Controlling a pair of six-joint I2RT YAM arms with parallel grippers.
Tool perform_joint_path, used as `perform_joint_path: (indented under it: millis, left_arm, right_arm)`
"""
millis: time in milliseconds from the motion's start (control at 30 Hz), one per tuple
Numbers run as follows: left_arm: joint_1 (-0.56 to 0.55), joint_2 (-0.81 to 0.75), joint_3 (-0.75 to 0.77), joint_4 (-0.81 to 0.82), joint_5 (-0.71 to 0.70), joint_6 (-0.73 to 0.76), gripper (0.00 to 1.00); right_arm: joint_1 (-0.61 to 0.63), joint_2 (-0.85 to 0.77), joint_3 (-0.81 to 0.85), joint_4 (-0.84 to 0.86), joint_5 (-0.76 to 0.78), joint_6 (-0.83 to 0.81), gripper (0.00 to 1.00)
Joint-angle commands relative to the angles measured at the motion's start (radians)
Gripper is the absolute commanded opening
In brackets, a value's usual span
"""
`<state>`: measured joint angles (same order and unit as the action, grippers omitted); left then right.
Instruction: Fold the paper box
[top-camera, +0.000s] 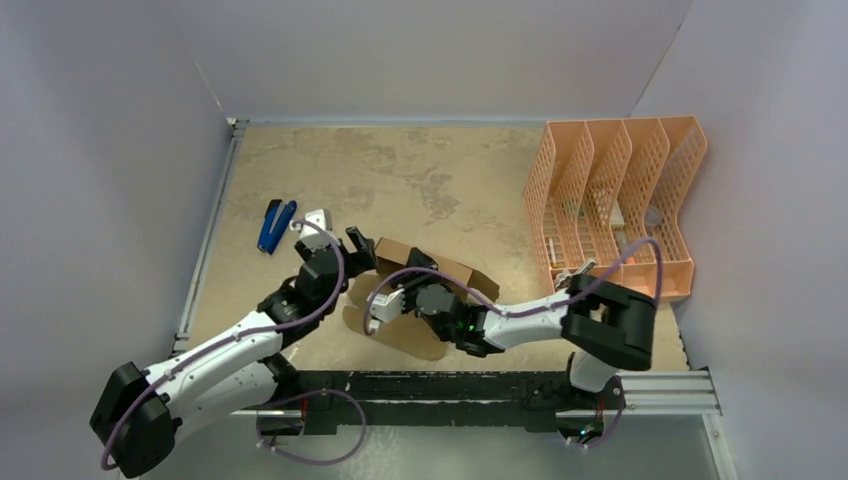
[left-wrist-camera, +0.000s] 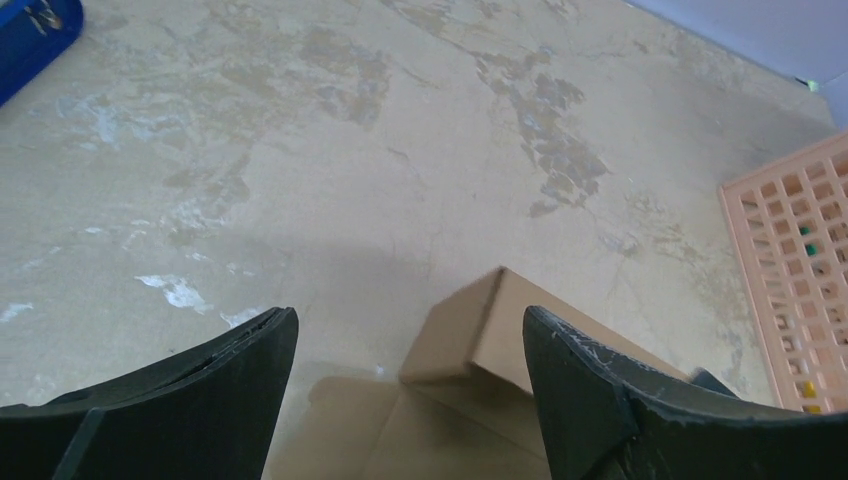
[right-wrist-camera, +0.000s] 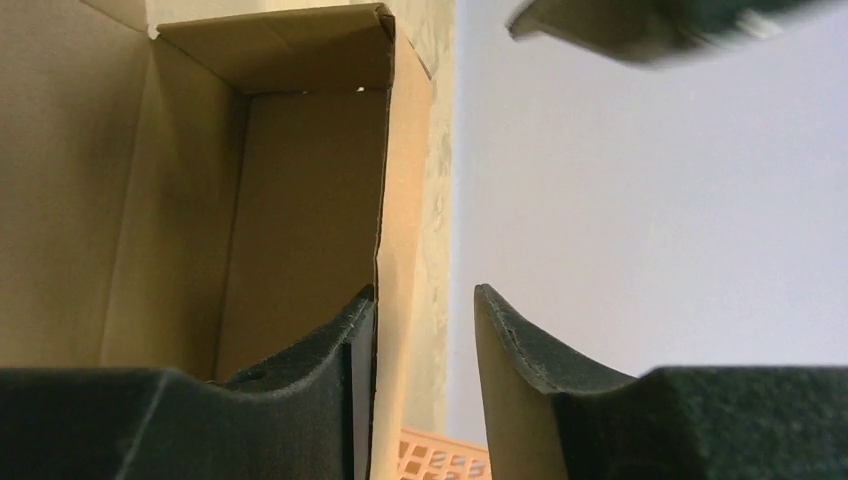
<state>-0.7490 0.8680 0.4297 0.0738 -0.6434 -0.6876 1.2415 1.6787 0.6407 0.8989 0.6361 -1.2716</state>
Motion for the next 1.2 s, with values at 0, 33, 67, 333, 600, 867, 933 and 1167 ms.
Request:
perform_joint_path:
  millis: [0, 33, 67, 333, 600, 867, 933, 1167]
  left_arm:
    - [0.143, 0.034, 0.092, -0.072, 0.183, 0.015, 0.84]
    - [0.191, 0.049, 0.106, -0.072, 0.242, 0.013, 0.85]
    - [0.229, 0.073, 0.123, -0.098, 0.290, 0.013, 0.85]
    - [0.299, 0.220, 0.249, -0.131, 0.493, 0.014, 0.85]
    - [0.308, 0.249, 0.290, -0.155, 0.509, -0.004, 0.85]
    - [0.310, 0.257, 0.293, -0.202, 0.567, -0.020, 0.85]
    - [0.310, 0.268, 0.297, -0.203, 0.599, -0.027, 0.85]
    - [0.311, 0.302, 0.307, -0.208, 0.691, -0.070, 0.85]
  right_arm:
    - [-0.002, -0.161, 0.099, -0.430, -0.034, 0.342, 0.43]
    - [-0.002, -0.191, 0.121, -0.535, -0.053, 0.389, 0.44]
    - [-0.002, -0.222, 0.142, -0.610, -0.073, 0.433, 0.44]
    - [-0.003, -0.323, 0.313, -1.058, -0.257, 0.714, 0.53]
    - [-0.031, -0.207, 0.301, -0.970, -0.333, 0.738, 0.54]
    - [-0.041, -0.279, 0.428, -1.176, -0.342, 0.929, 0.55]
    - [-0.049, -0.295, 0.468, -1.278, -0.334, 1.035, 0.55]
    - [-0.066, -0.350, 0.512, -1.587, -0.267, 1.401, 0.99]
